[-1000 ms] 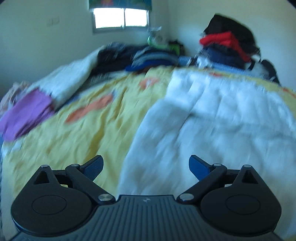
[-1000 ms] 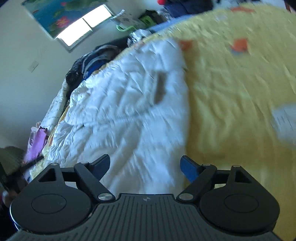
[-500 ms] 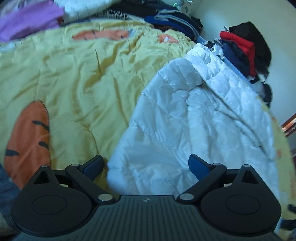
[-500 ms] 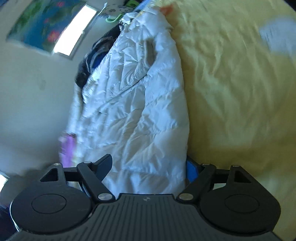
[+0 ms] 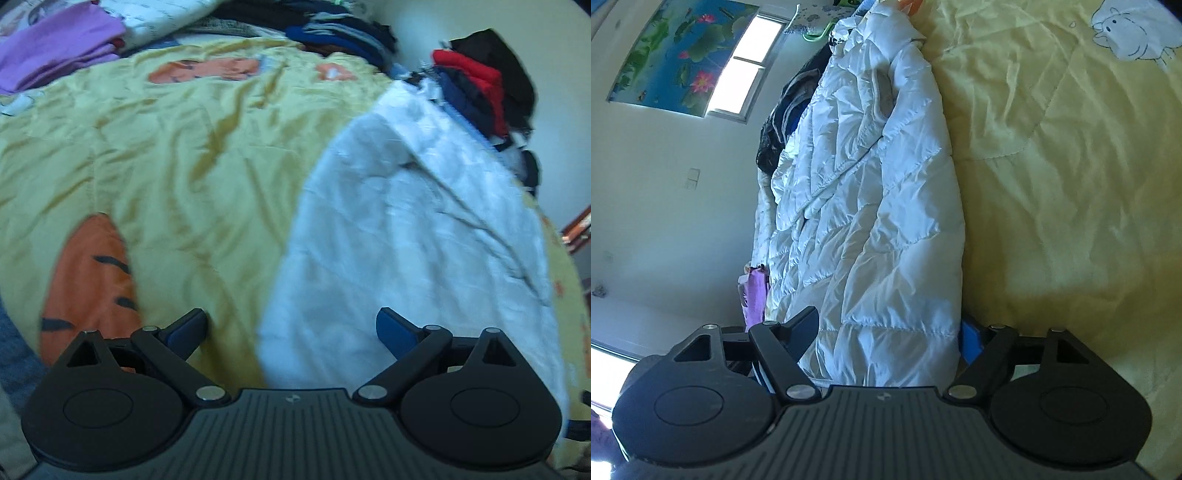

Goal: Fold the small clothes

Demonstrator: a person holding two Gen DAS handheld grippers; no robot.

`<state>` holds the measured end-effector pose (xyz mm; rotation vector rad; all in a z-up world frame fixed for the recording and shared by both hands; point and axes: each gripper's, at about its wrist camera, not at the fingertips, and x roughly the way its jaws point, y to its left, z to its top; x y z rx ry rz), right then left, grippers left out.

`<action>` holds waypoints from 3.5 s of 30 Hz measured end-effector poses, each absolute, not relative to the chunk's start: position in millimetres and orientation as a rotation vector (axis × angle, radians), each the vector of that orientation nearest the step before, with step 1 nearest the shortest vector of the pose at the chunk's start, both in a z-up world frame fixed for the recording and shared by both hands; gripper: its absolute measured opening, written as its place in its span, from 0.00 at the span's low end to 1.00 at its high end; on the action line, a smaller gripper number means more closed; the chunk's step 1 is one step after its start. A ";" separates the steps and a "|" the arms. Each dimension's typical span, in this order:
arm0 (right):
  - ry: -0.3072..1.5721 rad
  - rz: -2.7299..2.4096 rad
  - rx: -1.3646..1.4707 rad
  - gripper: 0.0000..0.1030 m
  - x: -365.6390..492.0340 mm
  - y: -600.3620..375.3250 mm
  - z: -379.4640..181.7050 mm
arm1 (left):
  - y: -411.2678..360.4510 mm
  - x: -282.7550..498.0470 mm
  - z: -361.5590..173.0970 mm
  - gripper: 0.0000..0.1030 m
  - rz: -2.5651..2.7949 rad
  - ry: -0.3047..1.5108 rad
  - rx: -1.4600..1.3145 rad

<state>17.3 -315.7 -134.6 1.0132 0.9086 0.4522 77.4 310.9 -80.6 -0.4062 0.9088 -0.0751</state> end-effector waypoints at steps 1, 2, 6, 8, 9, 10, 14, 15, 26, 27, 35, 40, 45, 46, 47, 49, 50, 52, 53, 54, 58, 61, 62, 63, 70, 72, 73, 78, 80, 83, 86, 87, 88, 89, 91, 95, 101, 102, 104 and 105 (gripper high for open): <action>0.908 0.455 1.013 0.73 17.8 -315.3 -135.2 | 307.3 75.3 -79.1 0.96 -0.108 0.904 -0.411; 0.908 0.456 1.012 0.73 18.2 -315.2 -135.5 | 304.2 74.5 -79.4 0.96 -0.127 0.904 -0.413; 0.897 0.470 1.056 0.72 19.5 -315.9 -138.7 | 298.1 75.6 -86.1 0.44 -0.150 0.930 -0.430; 0.906 0.476 1.080 0.63 18.9 -314.5 -141.6 | 298.3 78.7 -88.2 0.27 -0.156 0.960 -0.438; 0.916 0.480 1.084 0.52 18.5 -313.4 -143.1 | 299.1 79.4 -87.7 0.27 -0.158 0.970 -0.445; 0.926 0.480 1.083 0.42 17.5 -312.2 -145.0 | 298.5 80.5 -86.7 0.27 -0.169 0.987 -0.441; 0.956 0.471 1.083 0.36 15.7 -306.8 -152.3 | 293.3 80.6 -82.3 0.23 -0.220 1.021 -0.406; 0.966 0.471 1.078 0.23 15.3 -304.2 -153.6 | 292.6 81.0 -81.8 0.12 -0.226 1.026 -0.401; 0.750 0.600 1.174 0.11 33.2 -313.0 -96.6 | 287.6 105.3 -20.7 0.05 -0.333 0.913 -0.460; 0.722 0.610 1.182 0.11 38.1 -316.1 -90.2 | 289.6 111.2 -10.8 0.05 -0.338 0.887 -0.474; 0.602 0.620 1.175 0.11 100.0 -337.8 -54.2 | 277.8 167.1 32.9 0.05 -0.342 0.796 -0.403; 0.595 0.628 1.157 0.11 127.9 -344.7 -48.3 | 266.8 189.5 38.8 0.05 -0.331 0.793 -0.371; 0.543 0.610 1.229 0.11 182.5 -359.1 -45.4 | 257.4 244.9 52.0 0.04 -0.340 0.789 -0.399; 0.536 0.592 1.244 0.11 197.5 -362.3 -47.8 | 254.5 261.2 53.0 0.04 -0.331 0.790 -0.406; 0.534 0.571 1.261 0.11 211.6 -364.9 -51.9 | 251.9 276.6 52.3 0.04 -0.322 0.793 -0.416; 0.544 0.529 1.299 0.11 242.0 -370.7 -66.9 | 244.7 311.2 46.7 0.04 -0.289 0.810 -0.432; 0.555 0.506 1.308 0.11 253.4 -372.1 -74.5 | 239.4 329.7 41.4 0.04 -0.275 0.824 -0.435; 0.584 0.463 1.325 0.11 282.6 -375.3 -92.5 | 228.1 361.8 28.8 0.04 -0.244 0.853 -0.425; 0.603 0.445 1.336 0.12 293.8 -376.5 -100.5 | 221.5 377.5 20.3 0.05 -0.223 0.871 -0.408; 0.631 0.429 1.363 0.13 305.3 -377.3 -110.0 | 215.5 393.5 9.0 0.05 -0.192 0.902 -0.395; 0.721 0.381 1.466 0.28 332.3 -382.4 -145.4 | 201.9 431.8 -23.6 0.07 -0.154 1.023 -0.391; 0.698 0.403 1.475 0.39 334.5 -388.4 -147.1 | 210.3 439.5 -19.2 0.09 -0.171 1.015 -0.439; 0.678 0.405 1.470 0.43 334.4 -392.2 -143.4 | 214.9 440.4 -14.4 0.09 -0.176 1.007 -0.453; 0.650 0.412 1.477 0.54 333.6 -396.5 -138.9 | 218.3 440.5 -7.9 0.10 -0.185 0.994 -0.461; 0.388 0.438 1.348 0.83 304.6 -407.1 -86.3 | 223.8 415.0 43.6 0.52 -0.315 0.857 -0.445; 0.431 0.495 1.160 0.83 298.8 -382.2 -63.7 | 228.6 410.9 50.8 0.88 -0.298 0.831 -0.470; 0.460 0.525 1.069 0.82 299.7 -369.2 -55.5 | 232.6 411.3 52.3 0.93 -0.281 0.831 -0.500; 0.600 0.522 0.842 0.79 329.9 -315.8 -52.4 | 230.7 410.3 57.7 0.92 -0.176 0.772 -0.478; 0.627 0.477 0.835 0.76 339.6 -312.6 -55.8 | 200.8 392.5 60.6 0.92 -0.136 0.701 -0.268; 0.605 0.420 0.746 0.76 336.1 -307.5 -51.5 | 143.9 353.4 48.7 0.92 -0.106 0.536 0.098; 0.542 0.359 0.570 0.76 326.9 -291.7 -37.0 | 99.4 334.1 12.3 0.93 -0.103 0.453 0.382; 0.545 0.353 0.519 0.76 328.5 -286.3 -35.4 | 91.3 336.1 -0.5 0.93 -0.095 0.460 0.435; 0.559 0.343 0.465 0.76 328.5 -283.4 -35.7 | 86.2 343.0 -12.8 0.93 -0.082 0.500 0.457; 0.579 0.312 0.394 0.76 331.5 -278.6 -36.3 | 85.4 351.2 -21.9 0.93 -0.058 0.543 0.450; 0.585 0.246 0.282 0.76 333.9 -275.8 -38.3 | 91.5 364.4 -35.1 0.93 0.011 0.576 0.420; 0.580 0.234 0.311 0.76 343.0 -293.2 -45.5 | 104.0 381.2 -40.2 0.93 0.044 0.590 0.368; 0.690 0.180 0.274 0.77 382.7 -290.8 -76.1 | 94.7 435.0 -48.7 0.93 0.052 0.671 0.387; 0.717 0.169 0.283 0.78 389.7 -291.9 -83.0 | 97.1 448.6 -53.5 0.94 0.060 0.731 0.346; 0.749 0.167 0.309 0.79 394.2 -295.4 -93.9 | 101.1 463.3 -64.2 0.94 0.063 0.800 0.262; 0.750 0.172 0.322 0.81 394.4 -297.2 -97.5 | 102.5 466.4 -69.2 0.97 0.065 0.809 0.243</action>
